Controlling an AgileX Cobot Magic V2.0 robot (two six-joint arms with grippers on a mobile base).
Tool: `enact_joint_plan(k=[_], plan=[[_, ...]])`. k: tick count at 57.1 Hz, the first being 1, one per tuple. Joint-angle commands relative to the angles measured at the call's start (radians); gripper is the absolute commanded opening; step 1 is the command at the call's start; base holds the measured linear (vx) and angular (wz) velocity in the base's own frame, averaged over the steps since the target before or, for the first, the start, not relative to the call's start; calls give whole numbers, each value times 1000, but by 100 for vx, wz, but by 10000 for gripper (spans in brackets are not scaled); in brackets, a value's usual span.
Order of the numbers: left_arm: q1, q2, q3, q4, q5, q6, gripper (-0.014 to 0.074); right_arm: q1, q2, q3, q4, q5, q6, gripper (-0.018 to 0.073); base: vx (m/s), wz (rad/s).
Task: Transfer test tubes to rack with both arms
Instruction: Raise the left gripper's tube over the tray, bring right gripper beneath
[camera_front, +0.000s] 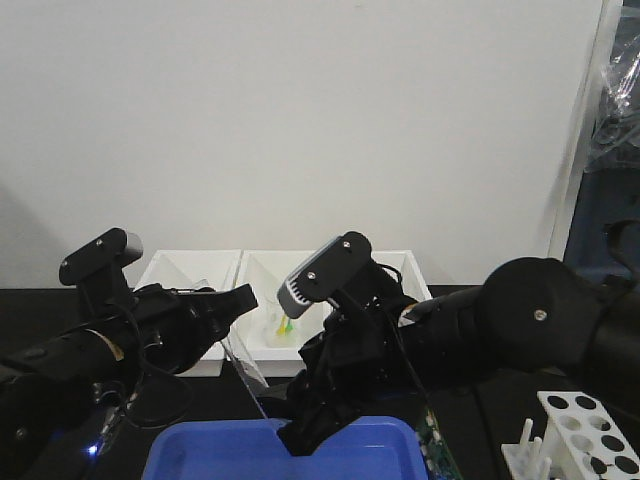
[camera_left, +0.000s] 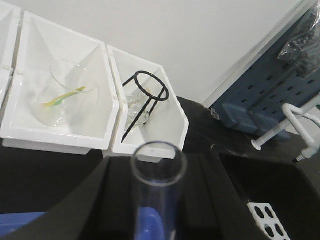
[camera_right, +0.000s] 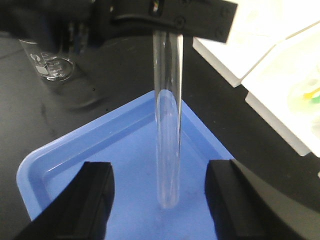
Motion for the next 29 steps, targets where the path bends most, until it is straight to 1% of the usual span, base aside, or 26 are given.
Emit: enact_joint_plan(k=[1,5,8,13,24,29], plan=[[-17,-34,-37,-11,-56,-15,1,0,-3,-87,30,15,0,472,0,0],[-24,-34,-37,-20,-36,-16,1,0,28,-140,45,83,13,473,0,0],[-24,-34,-37,-48,-24,-16,1,0,49,-178,47,115,13,475,0,0],[-23,-37,-37,-89,3,-15,1,0,69,-214,38,111,20,477,0,0],[-24,-37,-37,-89,-1,-15,1,0,85,-240,18,100,21,479,0,0],[-23,-37,-37,-89,2,-11,1,-2,76,-240,22,99,47,479,0,0]])
